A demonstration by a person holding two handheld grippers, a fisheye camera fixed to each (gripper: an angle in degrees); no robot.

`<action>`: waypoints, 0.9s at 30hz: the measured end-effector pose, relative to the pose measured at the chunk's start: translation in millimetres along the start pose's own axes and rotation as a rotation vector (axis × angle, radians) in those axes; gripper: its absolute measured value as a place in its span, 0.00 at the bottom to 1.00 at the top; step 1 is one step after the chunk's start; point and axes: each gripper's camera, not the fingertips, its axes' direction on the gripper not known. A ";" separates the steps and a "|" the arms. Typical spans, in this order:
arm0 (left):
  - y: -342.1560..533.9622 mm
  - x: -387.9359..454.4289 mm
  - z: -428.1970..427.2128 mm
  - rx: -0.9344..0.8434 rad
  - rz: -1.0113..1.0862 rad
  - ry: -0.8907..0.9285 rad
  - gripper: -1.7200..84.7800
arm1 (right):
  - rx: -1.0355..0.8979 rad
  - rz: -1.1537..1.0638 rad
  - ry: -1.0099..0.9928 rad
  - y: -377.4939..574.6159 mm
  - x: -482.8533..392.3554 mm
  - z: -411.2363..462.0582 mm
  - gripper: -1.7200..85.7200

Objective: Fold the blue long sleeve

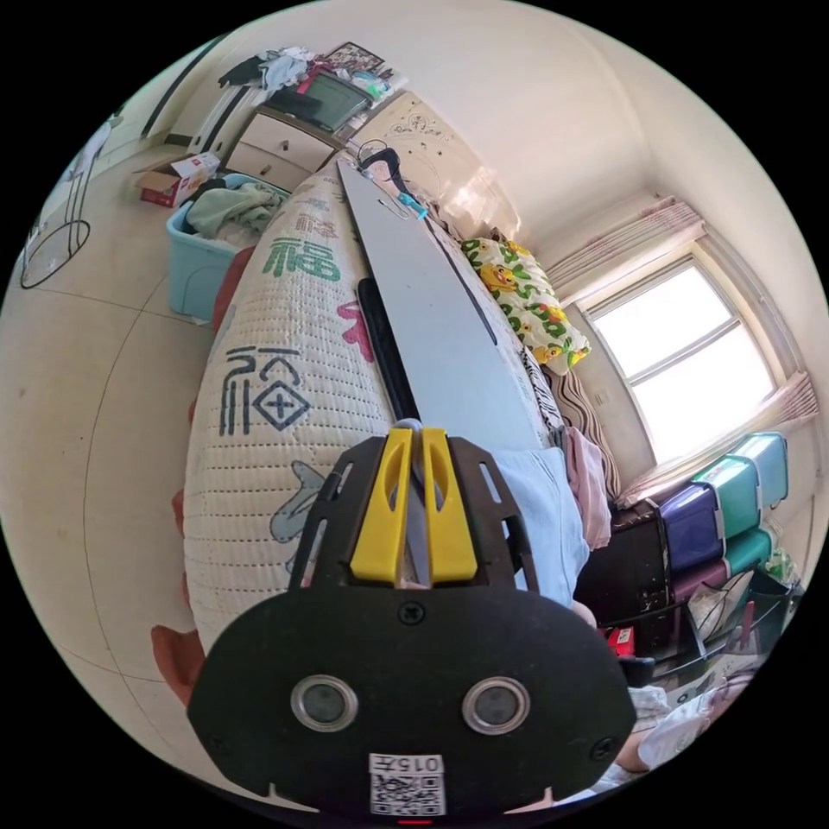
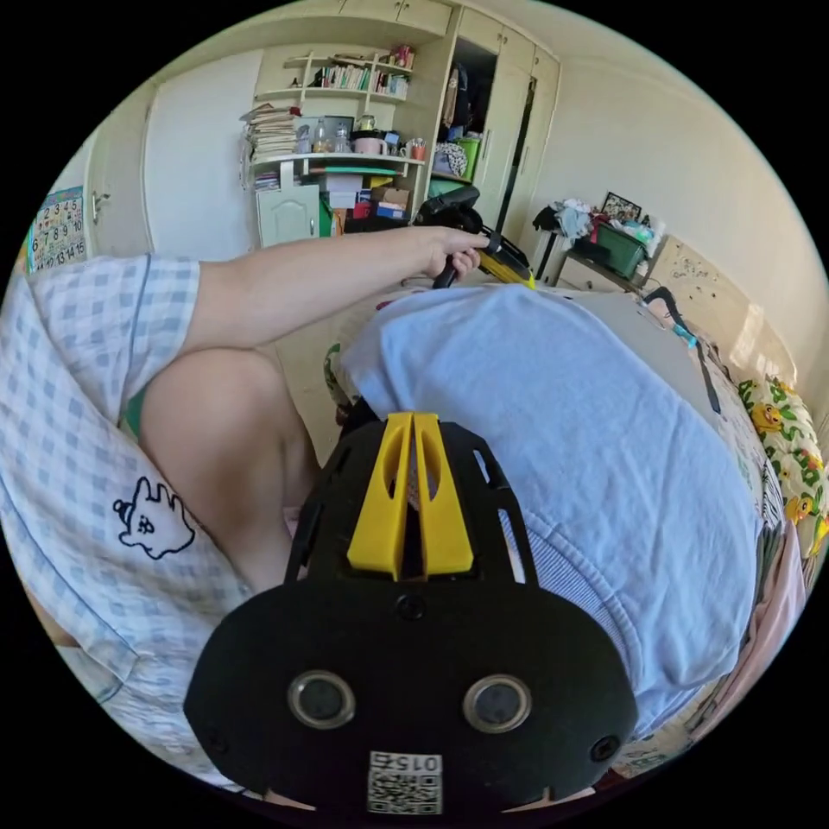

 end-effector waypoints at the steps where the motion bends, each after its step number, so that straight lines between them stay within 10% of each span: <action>1: -2.4 3.6 -3.6 0.001 0.004 -0.004 0.02 | -0.010 -0.010 -0.017 -1.1 2.4 -8.4 0.01; 9: -37.8 74.5 -95.0 0.017 0.101 -0.223 0.05 | 0.097 0.142 -0.065 30.2 74.5 -162.7 0.01; 16: -55.1 238.0 -176.0 0.195 0.409 -0.122 0.08 | 0.470 0.443 0.347 118.2 152.4 -373.3 0.02; 27: -117.8 581.3 55.2 -0.220 0.764 -0.053 0.16 | 0.389 0.768 0.103 176.1 318.1 -370.2 0.15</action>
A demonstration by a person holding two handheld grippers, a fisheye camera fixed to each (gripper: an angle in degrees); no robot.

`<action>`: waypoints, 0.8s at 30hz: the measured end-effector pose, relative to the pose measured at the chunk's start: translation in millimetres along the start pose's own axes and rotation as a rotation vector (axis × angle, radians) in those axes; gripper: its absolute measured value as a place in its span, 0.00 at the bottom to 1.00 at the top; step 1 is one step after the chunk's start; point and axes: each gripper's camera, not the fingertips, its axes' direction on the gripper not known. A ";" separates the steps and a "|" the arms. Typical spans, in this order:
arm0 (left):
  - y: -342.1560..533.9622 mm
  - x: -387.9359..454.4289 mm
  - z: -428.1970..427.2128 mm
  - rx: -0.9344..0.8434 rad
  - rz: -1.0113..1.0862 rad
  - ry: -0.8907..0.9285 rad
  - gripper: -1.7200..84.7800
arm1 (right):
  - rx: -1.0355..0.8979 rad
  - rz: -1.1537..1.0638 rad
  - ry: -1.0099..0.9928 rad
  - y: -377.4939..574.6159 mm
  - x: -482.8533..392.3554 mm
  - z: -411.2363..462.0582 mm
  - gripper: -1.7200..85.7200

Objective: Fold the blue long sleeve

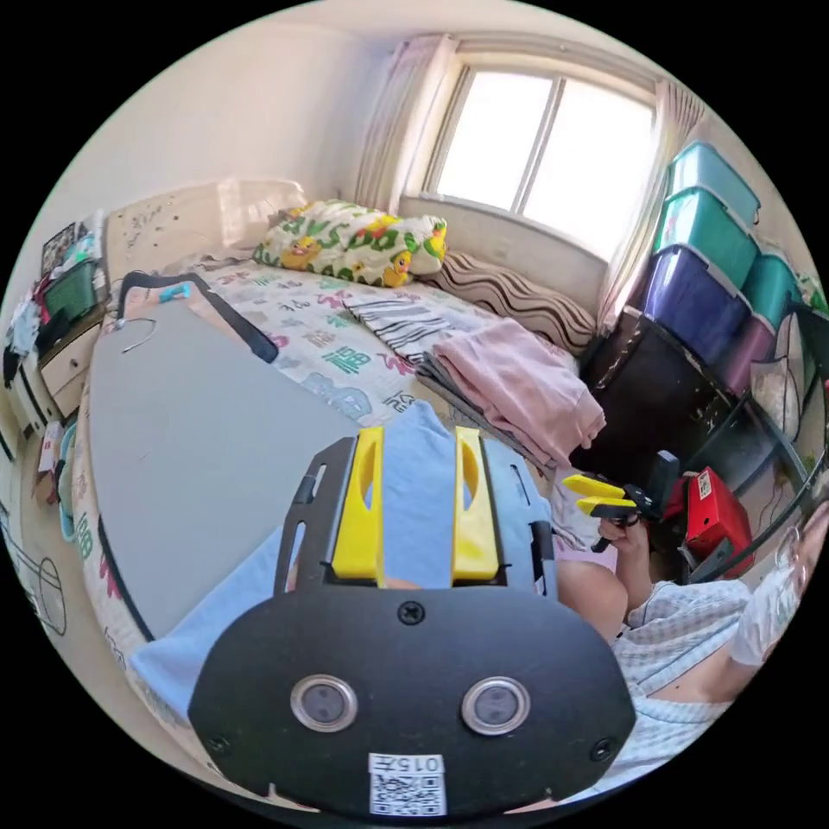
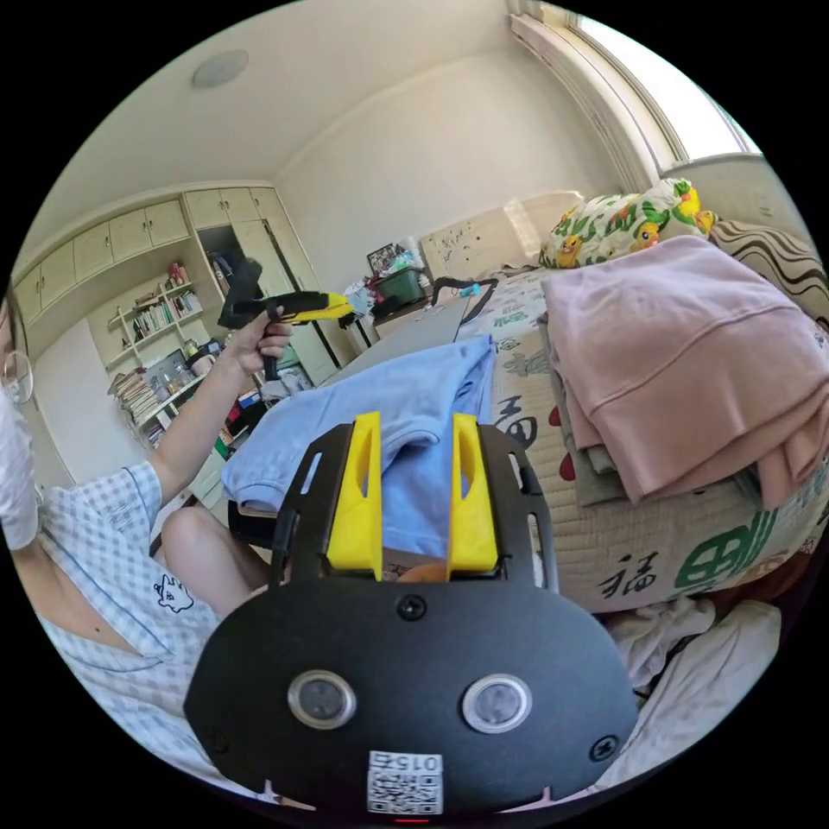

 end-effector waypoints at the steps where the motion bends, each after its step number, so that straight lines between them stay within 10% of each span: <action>1: -17.1 7.3 9.9 -0.023 0.006 0.005 0.16 | -0.011 0.009 -0.024 -5.9 6.7 3.4 0.15; 11: -202.8 75.6 153.0 -0.512 0.073 -0.330 0.14 | 0.001 -0.009 -0.108 -33.9 37.1 -21.1 0.09; 24: -263.7 99.1 128.9 -0.486 0.105 -0.417 0.03 | 0.001 -0.070 -0.006 -41.3 31.7 -69.1 0.03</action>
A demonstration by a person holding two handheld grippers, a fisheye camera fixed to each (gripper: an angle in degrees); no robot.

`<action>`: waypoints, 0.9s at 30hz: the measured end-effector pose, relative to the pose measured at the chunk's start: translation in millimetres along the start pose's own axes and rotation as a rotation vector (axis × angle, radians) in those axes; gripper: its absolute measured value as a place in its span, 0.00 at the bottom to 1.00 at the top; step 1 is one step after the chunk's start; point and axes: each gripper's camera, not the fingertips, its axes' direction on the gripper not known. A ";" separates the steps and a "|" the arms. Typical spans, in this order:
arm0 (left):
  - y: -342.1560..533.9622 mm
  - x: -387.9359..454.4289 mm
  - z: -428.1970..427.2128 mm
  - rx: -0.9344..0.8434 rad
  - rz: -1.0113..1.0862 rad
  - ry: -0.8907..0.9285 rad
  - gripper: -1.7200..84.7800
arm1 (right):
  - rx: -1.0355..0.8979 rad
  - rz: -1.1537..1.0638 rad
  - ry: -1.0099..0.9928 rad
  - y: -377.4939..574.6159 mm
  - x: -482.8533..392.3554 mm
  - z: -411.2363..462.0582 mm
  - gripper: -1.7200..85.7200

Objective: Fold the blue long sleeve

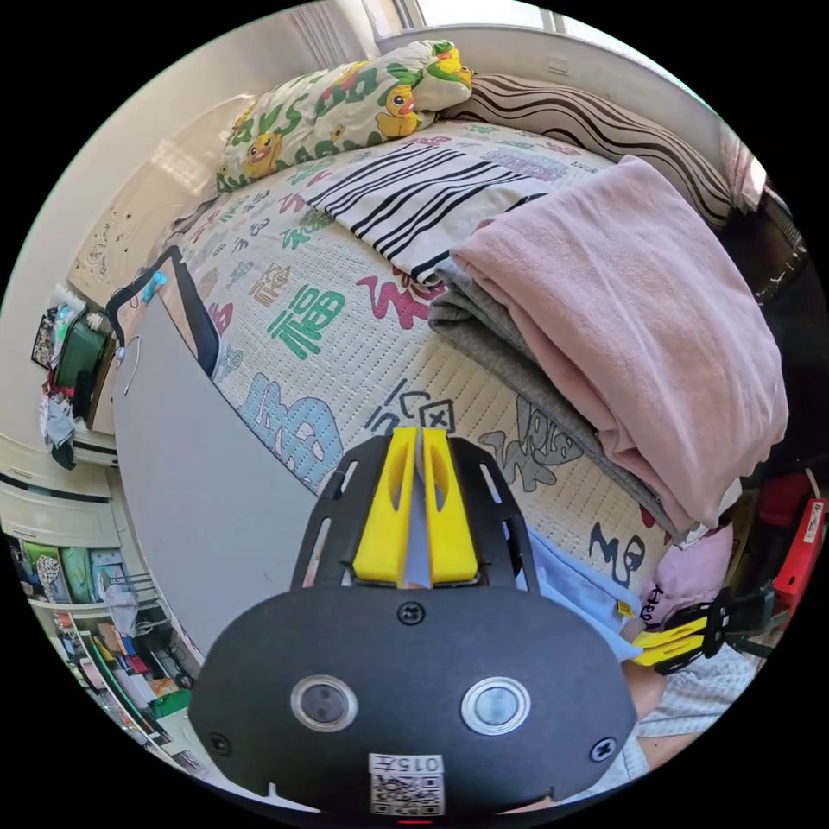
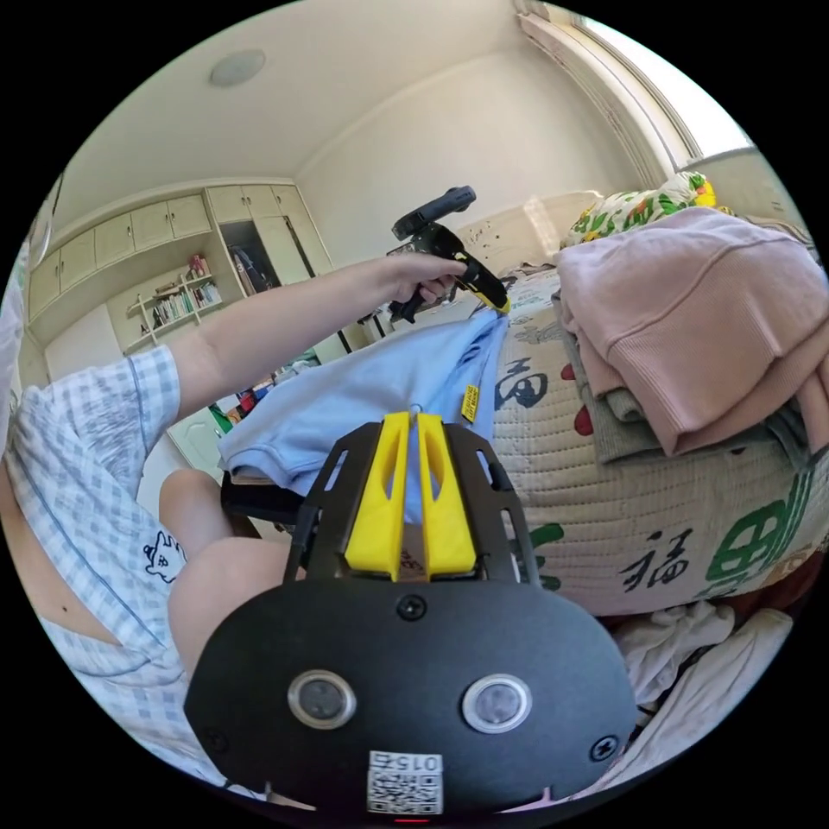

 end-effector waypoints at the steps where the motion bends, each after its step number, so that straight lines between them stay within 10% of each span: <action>1: -1.4 1.6 2.1 -0.008 0.004 -0.012 0.03 | -0.007 0.018 -0.005 -0.4 4.3 -0.2 0.03; 13: 9.0 -43.8 -8.0 -0.016 -0.013 0.249 0.15 | -0.051 0.238 -0.088 39.2 58.0 -41.1 0.13; 27: 69.7 -77.6 19.4 0.191 -0.015 0.251 0.04 | 0.141 0.176 -0.041 51.4 45.0 -82.3 0.05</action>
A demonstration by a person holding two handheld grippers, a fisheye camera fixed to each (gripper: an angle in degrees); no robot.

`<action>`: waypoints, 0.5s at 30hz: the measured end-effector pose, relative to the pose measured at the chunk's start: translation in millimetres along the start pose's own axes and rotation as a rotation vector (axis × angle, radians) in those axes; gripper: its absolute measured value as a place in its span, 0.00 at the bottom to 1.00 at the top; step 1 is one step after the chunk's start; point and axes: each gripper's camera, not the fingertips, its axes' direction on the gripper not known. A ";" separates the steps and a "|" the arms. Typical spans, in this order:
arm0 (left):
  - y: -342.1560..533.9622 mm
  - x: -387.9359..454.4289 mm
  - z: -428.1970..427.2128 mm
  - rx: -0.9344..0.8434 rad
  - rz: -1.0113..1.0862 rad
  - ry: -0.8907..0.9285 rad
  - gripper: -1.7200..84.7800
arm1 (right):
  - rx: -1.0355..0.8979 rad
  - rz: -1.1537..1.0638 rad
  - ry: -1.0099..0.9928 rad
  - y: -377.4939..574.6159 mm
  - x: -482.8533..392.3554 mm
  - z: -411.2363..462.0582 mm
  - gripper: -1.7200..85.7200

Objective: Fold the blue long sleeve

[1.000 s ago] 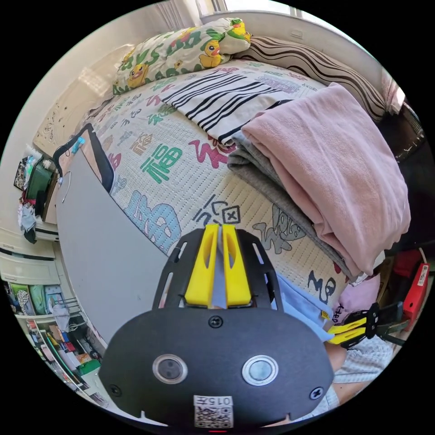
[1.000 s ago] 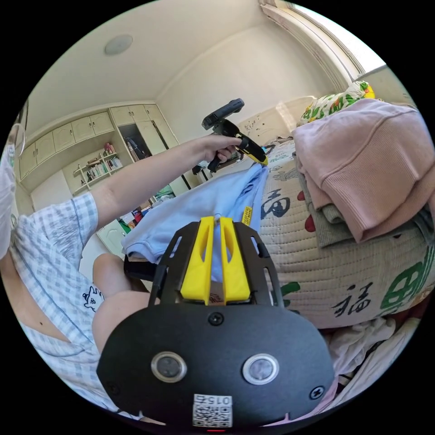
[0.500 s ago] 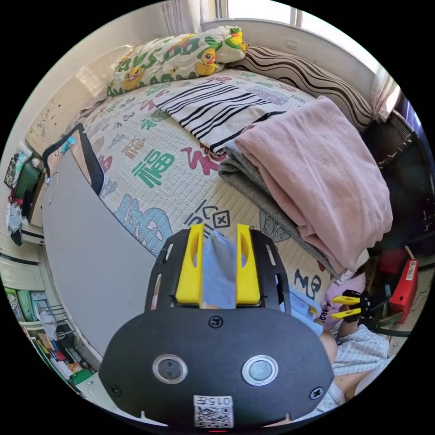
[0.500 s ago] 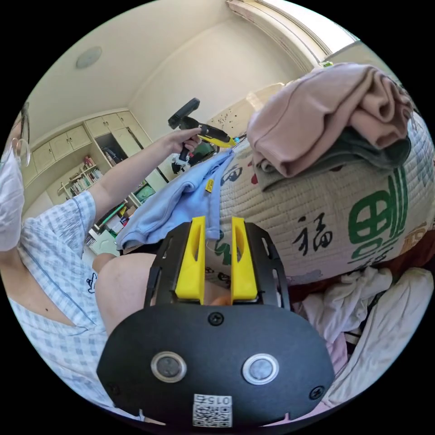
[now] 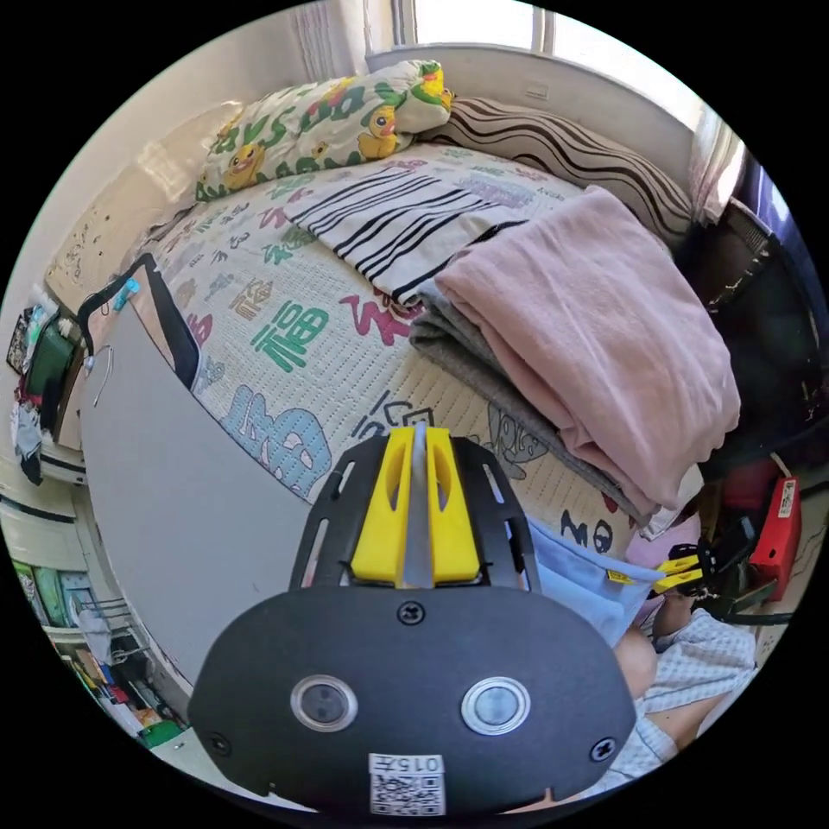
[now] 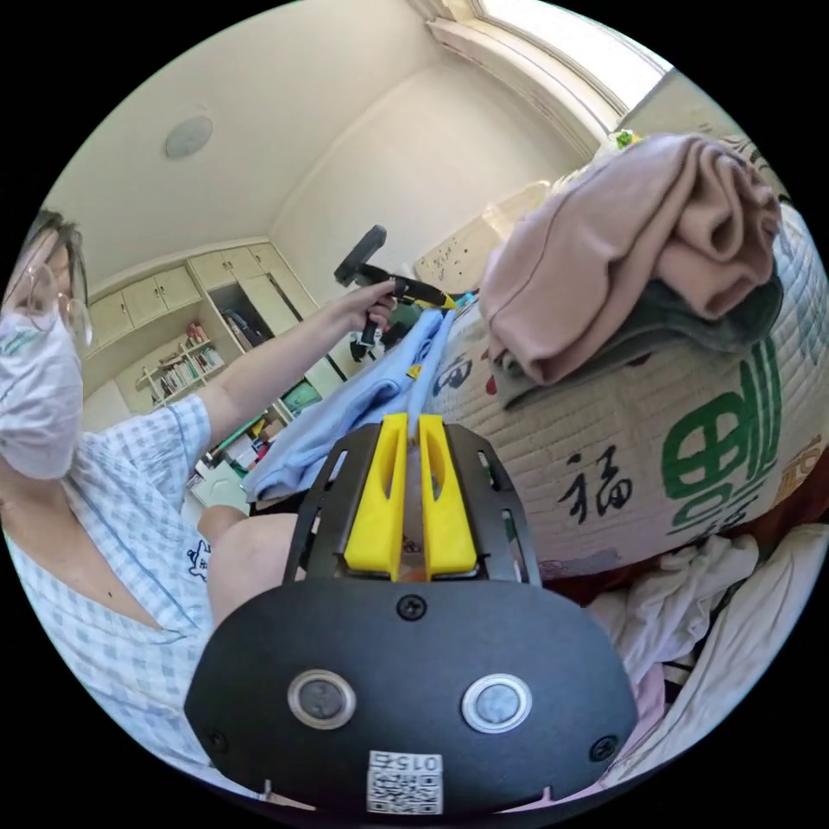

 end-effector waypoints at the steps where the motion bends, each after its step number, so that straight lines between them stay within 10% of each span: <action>1: 3.1 -2.1 -5.6 0.037 -0.007 0.026 0.04 | 0.028 -0.043 0.085 -4.1 -9.5 -11.3 0.05; 7: 50.8 -16.6 -54.7 0.355 -0.003 0.268 0.03 | 0.211 -0.251 0.170 -23.0 -78.2 -73.3 0.05; 15: 241.7 -126.7 -82.3 0.602 -0.096 0.465 0.03 | -0.030 -0.606 -0.232 12.1 -224.4 13.9 0.04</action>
